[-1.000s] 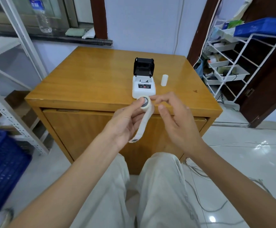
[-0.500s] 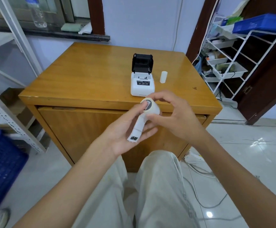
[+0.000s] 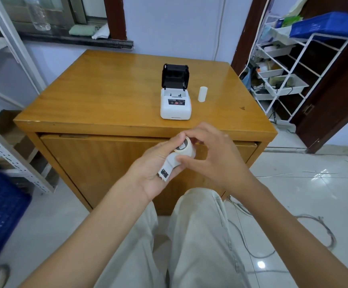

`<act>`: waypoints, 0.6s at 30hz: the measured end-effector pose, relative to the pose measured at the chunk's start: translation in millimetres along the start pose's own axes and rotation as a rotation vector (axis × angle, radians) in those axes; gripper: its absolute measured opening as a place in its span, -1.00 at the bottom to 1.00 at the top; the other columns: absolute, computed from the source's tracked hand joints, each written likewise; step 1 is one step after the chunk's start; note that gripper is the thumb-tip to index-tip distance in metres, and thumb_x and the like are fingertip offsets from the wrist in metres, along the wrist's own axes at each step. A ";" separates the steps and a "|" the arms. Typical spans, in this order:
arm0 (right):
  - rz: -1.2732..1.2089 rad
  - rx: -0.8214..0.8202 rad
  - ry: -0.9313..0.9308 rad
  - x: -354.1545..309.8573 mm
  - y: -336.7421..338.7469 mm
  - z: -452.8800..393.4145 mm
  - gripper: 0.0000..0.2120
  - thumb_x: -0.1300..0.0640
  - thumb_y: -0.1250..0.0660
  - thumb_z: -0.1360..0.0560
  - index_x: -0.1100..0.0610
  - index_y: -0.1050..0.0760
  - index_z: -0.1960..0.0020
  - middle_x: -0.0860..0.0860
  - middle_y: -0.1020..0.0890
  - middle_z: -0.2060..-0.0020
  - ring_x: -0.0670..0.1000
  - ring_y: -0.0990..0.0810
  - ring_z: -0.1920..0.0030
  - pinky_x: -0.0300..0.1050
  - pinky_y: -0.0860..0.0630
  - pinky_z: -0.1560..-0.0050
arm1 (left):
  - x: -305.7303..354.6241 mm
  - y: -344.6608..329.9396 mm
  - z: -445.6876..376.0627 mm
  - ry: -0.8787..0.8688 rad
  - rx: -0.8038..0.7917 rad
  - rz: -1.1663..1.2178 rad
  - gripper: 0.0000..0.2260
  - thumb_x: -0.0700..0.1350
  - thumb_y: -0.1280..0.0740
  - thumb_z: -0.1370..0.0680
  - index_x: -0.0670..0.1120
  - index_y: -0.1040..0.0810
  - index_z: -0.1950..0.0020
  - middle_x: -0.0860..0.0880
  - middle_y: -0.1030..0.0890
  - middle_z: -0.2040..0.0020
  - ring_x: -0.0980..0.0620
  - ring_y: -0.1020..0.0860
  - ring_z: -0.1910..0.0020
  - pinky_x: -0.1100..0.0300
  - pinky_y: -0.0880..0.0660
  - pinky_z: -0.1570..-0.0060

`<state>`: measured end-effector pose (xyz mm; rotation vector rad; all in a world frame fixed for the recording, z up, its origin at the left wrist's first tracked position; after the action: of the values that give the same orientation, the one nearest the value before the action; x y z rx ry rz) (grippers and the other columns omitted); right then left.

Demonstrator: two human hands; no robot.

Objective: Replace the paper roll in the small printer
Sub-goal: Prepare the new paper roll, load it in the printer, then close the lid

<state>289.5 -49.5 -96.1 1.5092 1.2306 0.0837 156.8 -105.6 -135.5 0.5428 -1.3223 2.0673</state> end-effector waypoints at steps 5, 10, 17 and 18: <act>-0.397 -0.294 -0.028 6.6 18.1 1.1 -0.69 0.23 -0.55 -0.50 0.09 -0.67 -0.22 -0.11 -0.69 -0.02 -0.04 -0.64 -0.12 -0.07 -0.56 -0.25 | 4.3 -2.9 14.1 0.206 -0.071 -0.159 -0.49 -0.08 -0.58 -0.40 -0.17 -0.65 -0.33 -0.26 -0.73 -0.17 -0.21 -0.76 -0.01 -0.07 -0.74 0.07; -0.333 -0.289 -0.052 8.4 15.6 0.4 -0.64 0.16 -0.52 -0.54 0.01 -0.64 -0.31 -0.14 -0.69 -0.12 -0.05 -0.63 -0.21 0.02 -0.57 -0.31 | 7.6 -4.9 15.7 0.172 -0.062 -0.174 -0.60 -0.12 -0.55 -0.36 -0.19 -0.68 -0.18 -0.22 -0.76 -0.04 -0.14 -0.78 0.08 -0.03 -0.69 -0.04; -0.131 0.048 -0.007 -3.1 8.3 3.5 -0.57 0.02 -0.54 -0.47 -0.03 -0.62 -0.33 -0.15 -0.65 -0.05 -0.10 -0.62 -0.10 -0.17 -0.62 -0.01 | -1.4 -10.0 11.7 0.036 -0.075 -0.006 -0.54 -0.07 -0.50 -0.54 -0.15 -0.59 -0.42 -0.21 -0.72 -0.24 -0.09 -0.74 -0.13 0.04 -0.67 -0.15; -0.181 0.017 -0.034 -2.0 10.4 3.7 -0.54 0.08 -0.56 -0.47 -0.01 -0.59 -0.35 -0.14 -0.68 -0.07 -0.11 -0.63 -0.11 -0.22 -0.61 -0.06 | 0.0 -10.1 12.5 0.051 -0.097 -0.050 -0.55 -0.06 -0.48 -0.56 -0.14 -0.59 -0.43 -0.20 -0.72 -0.24 -0.09 -0.74 -0.12 0.03 -0.67 -0.16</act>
<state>297.5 -51.6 -88.5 1.4014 1.3379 -0.0723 163.9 -113.9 -123.7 0.4727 -1.3573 1.9532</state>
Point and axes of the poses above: each hand's wrist, its own z-axis away from the middle knuckle, its own y-axis out of the back of the hand, x = y × z, the point moved 4 cm from there along -z, towards the middle knuckle
